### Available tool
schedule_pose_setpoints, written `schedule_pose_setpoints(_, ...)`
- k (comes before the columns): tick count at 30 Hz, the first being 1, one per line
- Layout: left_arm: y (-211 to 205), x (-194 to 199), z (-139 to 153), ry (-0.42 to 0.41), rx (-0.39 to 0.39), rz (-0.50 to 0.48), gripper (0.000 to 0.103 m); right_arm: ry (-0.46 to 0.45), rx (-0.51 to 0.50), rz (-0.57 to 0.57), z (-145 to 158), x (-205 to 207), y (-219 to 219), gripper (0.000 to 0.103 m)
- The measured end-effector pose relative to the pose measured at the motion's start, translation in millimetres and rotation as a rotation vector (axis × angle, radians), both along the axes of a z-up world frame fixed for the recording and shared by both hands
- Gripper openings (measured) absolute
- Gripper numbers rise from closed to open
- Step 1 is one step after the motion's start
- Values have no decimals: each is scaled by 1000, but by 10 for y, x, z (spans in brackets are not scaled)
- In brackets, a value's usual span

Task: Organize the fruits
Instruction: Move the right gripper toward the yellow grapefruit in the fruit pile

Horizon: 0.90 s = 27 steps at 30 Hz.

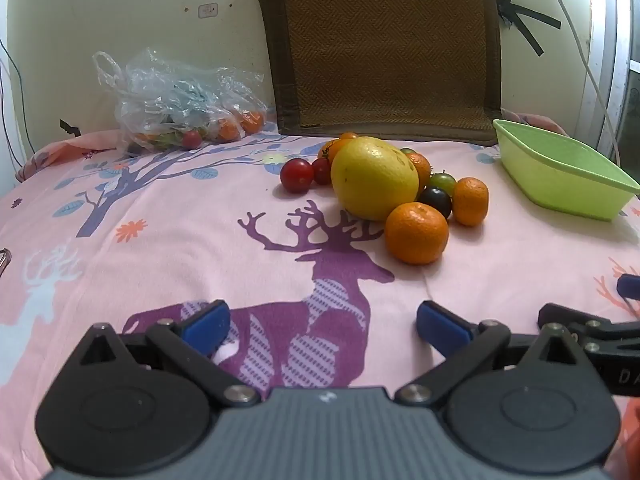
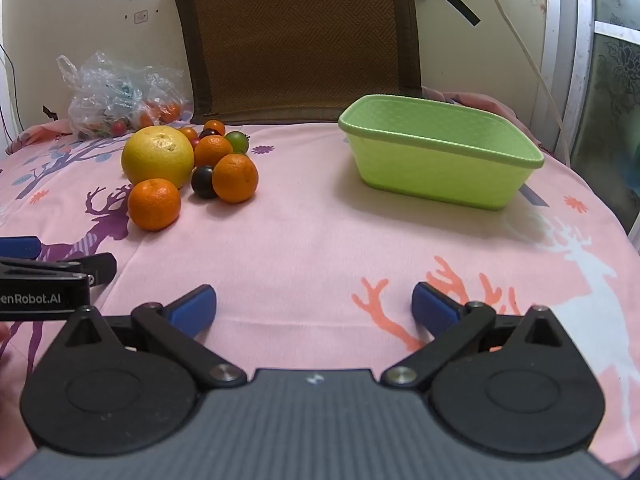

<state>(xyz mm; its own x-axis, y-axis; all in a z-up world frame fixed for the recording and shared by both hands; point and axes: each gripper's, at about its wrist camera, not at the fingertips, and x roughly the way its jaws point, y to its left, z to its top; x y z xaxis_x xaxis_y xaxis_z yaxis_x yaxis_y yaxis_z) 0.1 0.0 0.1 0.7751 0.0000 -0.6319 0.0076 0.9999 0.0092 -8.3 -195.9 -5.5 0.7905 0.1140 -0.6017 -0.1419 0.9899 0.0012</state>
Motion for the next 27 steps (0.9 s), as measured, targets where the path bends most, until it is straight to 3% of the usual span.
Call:
schedule_pose_setpoints(8, 16, -10, 4, -4, -12, -9, 103, -4, -4, -2, -7, -2, 5, 103)
schedule_pose_setpoints(11, 89, -40, 16, -16, -41, -54, 103, -6, -6, 4, -14, 7, 16, 103)
schedule_pose_setpoints(15, 378, -100, 90, -101, -75, -42, 103, -55, -17, 25, 28, -77, 40, 102)
schedule_pose_setpoints(19, 657, -60, 198, -170, -50, 11, 103, -179, -60, 125, 289, -120, 312, 77)
schedule_pose_setpoints(22, 913, -1, 184, -177, -117, 76, 103, -266, -159, 225, 450, -55, 637, 74)
schedule_pose_setpoints(25, 1113, 23, 129, -167, -233, 119, 100, -280, -232, 314, 440, 141, 959, 72)
schedule_pose_setpoints(27, 1170, -8, 127, -194, -264, 139, 100, -275, -277, 342, 377, 289, 1133, 71)
